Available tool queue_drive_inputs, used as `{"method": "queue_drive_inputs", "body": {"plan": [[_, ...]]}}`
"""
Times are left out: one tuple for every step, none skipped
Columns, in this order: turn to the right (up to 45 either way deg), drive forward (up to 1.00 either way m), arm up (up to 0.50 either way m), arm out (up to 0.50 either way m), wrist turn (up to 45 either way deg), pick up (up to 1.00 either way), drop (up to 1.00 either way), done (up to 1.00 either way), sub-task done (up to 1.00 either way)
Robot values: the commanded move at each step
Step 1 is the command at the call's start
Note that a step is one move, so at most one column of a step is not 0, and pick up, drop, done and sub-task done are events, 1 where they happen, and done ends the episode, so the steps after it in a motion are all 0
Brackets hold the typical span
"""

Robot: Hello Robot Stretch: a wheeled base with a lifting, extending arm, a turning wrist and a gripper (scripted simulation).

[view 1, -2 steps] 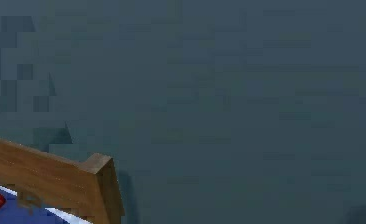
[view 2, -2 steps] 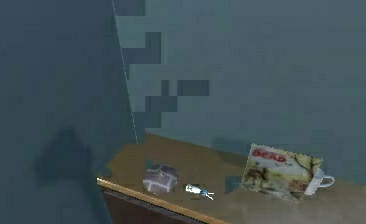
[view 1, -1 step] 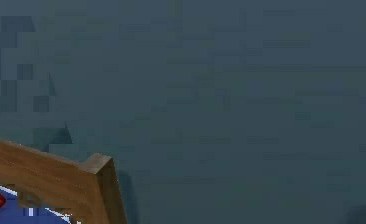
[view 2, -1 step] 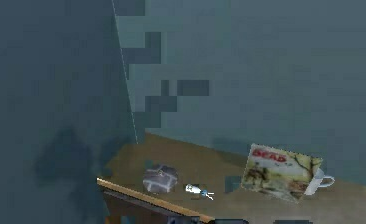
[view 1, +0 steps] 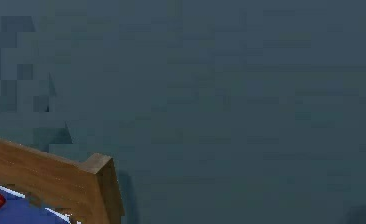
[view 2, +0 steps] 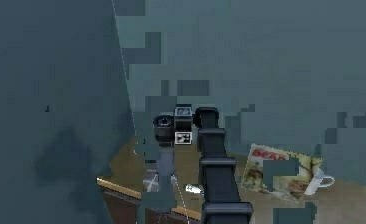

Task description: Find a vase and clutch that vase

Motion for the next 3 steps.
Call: {"method": "queue_drive_inputs", "body": {"plan": [[0.0,0.00,0.00,0.00,45.0,0.00,0.00,0.00,0.00],[0.0,0.00,0.00,0.00,45.0,0.00,0.00,0.00,0.00],[0.0,0.00,0.00,0.00,45.0,0.00,0.00,0.00,0.00]]}}
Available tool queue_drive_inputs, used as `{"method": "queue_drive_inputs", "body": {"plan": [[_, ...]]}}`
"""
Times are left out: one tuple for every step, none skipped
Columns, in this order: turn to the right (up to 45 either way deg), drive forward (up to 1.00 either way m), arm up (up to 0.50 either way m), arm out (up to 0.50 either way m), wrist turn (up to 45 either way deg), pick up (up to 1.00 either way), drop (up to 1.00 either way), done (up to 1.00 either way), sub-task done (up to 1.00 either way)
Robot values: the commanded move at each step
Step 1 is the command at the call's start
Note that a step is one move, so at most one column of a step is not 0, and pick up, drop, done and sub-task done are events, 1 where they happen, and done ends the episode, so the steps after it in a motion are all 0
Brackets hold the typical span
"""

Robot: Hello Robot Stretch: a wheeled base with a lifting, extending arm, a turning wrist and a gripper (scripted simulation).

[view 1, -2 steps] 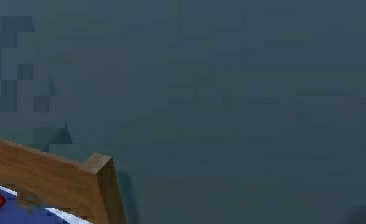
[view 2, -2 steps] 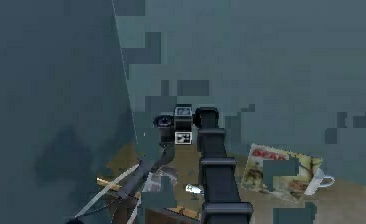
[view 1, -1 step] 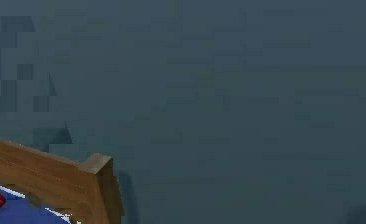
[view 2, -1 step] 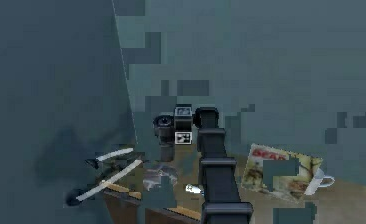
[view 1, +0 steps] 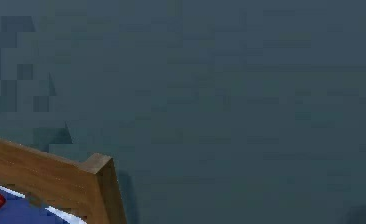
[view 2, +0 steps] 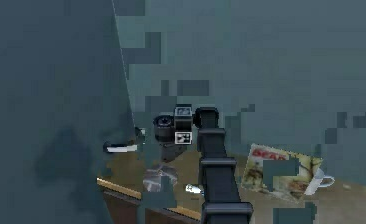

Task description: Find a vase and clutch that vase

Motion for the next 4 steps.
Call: {"method": "queue_drive_inputs", "body": {"plan": [[0.0,0.00,0.00,0.00,27.0,0.00,0.00,0.00,0.00],[0.0,0.00,-0.30,0.00,0.0,0.00,0.00,0.00,0.00],[0.0,0.00,0.00,0.00,0.0,1.00,0.00,0.00,0.00],[0.0,0.00,0.10,0.00,0.0,0.00,0.00,0.00,0.00]]}}
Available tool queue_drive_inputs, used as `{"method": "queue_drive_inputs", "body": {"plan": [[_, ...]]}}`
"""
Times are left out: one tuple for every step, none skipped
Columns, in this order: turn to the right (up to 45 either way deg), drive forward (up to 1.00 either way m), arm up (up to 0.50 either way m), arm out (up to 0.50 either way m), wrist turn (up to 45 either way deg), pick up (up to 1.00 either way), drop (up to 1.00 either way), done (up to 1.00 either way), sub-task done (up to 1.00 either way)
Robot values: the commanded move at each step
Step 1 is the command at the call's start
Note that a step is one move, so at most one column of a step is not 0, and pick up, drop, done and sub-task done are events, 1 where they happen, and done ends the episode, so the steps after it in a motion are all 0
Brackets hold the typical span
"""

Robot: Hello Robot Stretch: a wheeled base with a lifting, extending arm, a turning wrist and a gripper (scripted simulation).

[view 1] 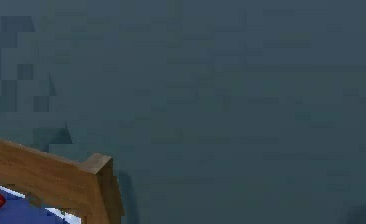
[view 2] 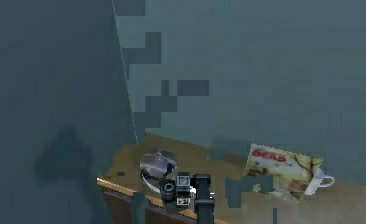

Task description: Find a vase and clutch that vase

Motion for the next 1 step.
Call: {"method": "queue_drive_inputs", "body": {"plan": [[0.0,0.00,0.00,0.00,0.0,0.00,0.00,1.00,0.00]]}}
